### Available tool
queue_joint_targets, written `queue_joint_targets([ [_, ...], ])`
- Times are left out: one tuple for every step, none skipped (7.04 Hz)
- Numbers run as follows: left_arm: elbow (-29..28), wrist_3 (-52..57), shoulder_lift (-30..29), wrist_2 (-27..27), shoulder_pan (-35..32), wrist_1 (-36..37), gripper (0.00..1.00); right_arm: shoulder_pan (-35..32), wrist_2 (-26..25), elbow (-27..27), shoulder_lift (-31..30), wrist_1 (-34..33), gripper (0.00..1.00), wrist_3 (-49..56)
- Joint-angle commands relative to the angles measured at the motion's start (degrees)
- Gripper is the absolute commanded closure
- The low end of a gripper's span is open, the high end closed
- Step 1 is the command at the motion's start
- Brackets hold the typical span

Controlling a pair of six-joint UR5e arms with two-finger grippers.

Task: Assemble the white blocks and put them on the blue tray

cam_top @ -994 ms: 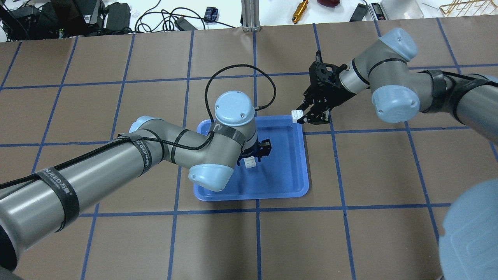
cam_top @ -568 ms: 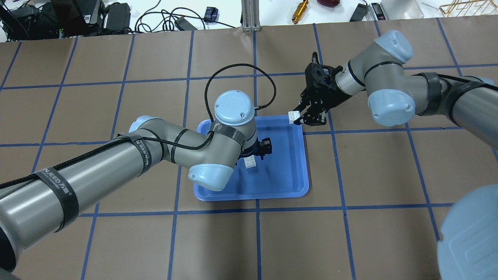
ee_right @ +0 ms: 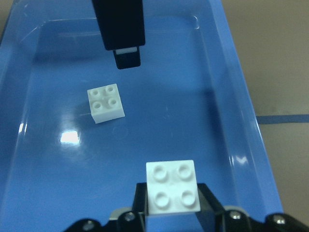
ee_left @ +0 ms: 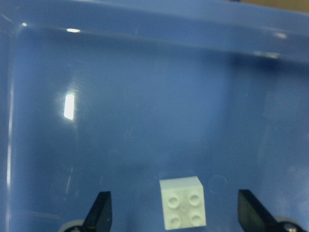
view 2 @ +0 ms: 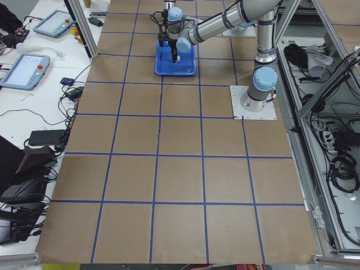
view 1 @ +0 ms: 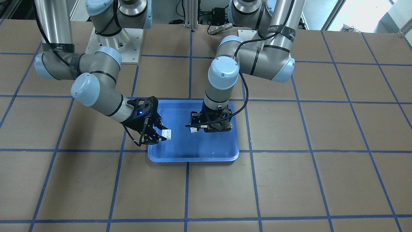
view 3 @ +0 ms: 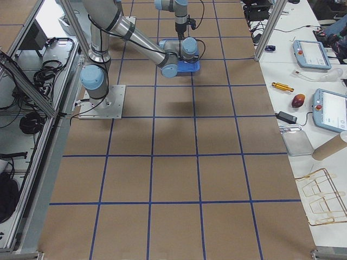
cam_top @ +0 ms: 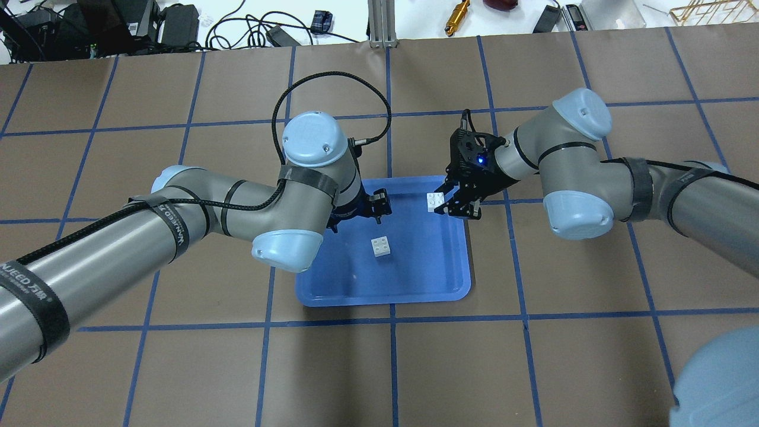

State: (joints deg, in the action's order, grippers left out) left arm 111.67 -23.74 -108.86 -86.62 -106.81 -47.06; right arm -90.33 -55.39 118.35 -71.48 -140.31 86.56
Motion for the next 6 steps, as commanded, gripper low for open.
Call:
queue_joint_targets([
  [1.79,2.03,0.32,0.05,0.90,-0.49,0.51,-2.57,-0.24,2.67,0.20,-4.79,1.00,-2.18],
  [2.66,2.03,0.32,0.14,0.90,-0.40,0.70,-2.75,-0.16,3.46,0.72,-5.58,1.00,-2.10],
  [2.76,2.20,0.23,0.23,1.08,-0.14,0.76,-3.71,-0.33,4.34,0.82,-6.98,1.00,-2.18],
  [2.58,2.12,-0.29,0.23,0.99,-0.14,0.82,-3.89,-0.25,4.61,0.90,-7.09,1.00,-2.10],
  [2.50,1.59,-0.65,0.31,0.90,-0.05,0.85,-3.89,-0.07,4.61,0.99,-8.04,1.00,-2.01],
  [2.32,1.07,-1.17,0.32,0.64,0.21,0.85,-3.89,-0.07,4.61,1.17,-8.40,1.00,-1.66],
])
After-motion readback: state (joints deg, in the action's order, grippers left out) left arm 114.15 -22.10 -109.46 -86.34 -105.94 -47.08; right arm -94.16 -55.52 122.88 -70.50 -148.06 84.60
